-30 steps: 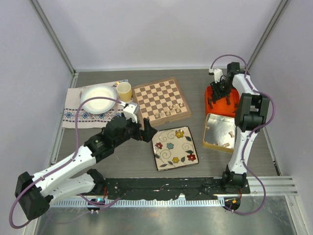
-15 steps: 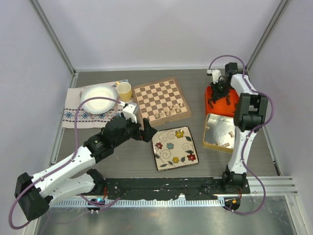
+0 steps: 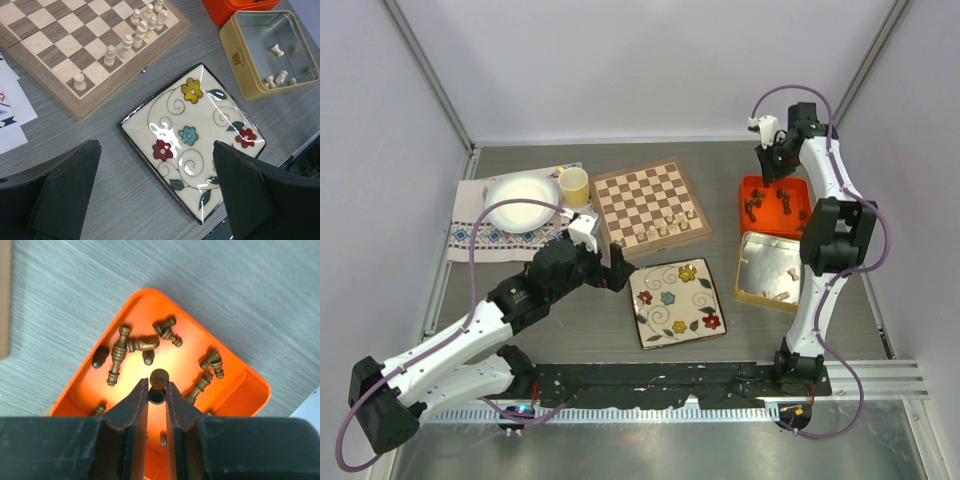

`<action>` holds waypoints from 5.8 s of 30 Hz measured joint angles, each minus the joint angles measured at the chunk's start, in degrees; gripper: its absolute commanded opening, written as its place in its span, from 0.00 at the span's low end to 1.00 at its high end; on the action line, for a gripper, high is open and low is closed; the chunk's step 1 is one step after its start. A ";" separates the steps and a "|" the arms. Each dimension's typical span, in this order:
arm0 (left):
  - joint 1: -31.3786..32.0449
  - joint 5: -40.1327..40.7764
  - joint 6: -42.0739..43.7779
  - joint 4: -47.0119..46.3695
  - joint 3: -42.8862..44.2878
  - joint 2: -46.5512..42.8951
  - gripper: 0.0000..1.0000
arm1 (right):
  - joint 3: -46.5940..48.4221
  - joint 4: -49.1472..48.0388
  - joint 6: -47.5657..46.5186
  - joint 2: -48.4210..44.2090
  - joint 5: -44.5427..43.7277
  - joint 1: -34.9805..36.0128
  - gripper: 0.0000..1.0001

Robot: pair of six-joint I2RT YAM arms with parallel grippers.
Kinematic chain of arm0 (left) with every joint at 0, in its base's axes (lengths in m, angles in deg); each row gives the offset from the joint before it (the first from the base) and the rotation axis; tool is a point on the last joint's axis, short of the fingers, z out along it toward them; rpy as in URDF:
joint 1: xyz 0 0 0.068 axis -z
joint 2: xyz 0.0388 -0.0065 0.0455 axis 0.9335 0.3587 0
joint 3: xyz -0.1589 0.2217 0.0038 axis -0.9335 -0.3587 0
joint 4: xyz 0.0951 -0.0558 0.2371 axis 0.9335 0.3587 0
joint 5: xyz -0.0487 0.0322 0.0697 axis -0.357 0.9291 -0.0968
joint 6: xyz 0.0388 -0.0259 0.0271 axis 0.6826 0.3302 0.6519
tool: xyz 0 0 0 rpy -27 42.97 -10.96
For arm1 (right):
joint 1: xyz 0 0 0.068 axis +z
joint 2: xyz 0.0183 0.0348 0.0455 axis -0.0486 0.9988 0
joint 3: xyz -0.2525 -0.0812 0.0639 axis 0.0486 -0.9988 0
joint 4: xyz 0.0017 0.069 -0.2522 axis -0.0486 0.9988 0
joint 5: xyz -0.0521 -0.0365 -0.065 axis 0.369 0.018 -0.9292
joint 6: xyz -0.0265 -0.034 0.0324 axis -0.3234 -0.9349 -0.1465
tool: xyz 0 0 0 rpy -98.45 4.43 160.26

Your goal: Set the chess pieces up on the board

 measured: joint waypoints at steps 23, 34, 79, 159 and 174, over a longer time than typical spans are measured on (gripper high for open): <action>-1.60 7.78 4.96 6.93 2.03 -4.39 0.99 | 24.87 -14.27 24.79 20.33 1.79 21.07 0.02; -2.12 8.20 5.88 7.69 2.03 -4.39 1.00 | 28.13 -20.79 28.50 24.39 -0.46 20.74 0.05; -3.02 8.13 5.75 7.69 1.79 -4.57 1.00 | 26.88 -21.84 26.18 26.73 -2.58 22.99 0.15; -30.01 -13.79 9.27 12.15 8.83 -7.43 1.00 | -36.46 -19.80 17.73 -33.75 16.44 -11.32 0.62; -30.05 -13.11 16.31 13.51 2.40 -9.05 1.00 | -27.32 -15.69 12.15 -11.21 2.03 -10.51 0.43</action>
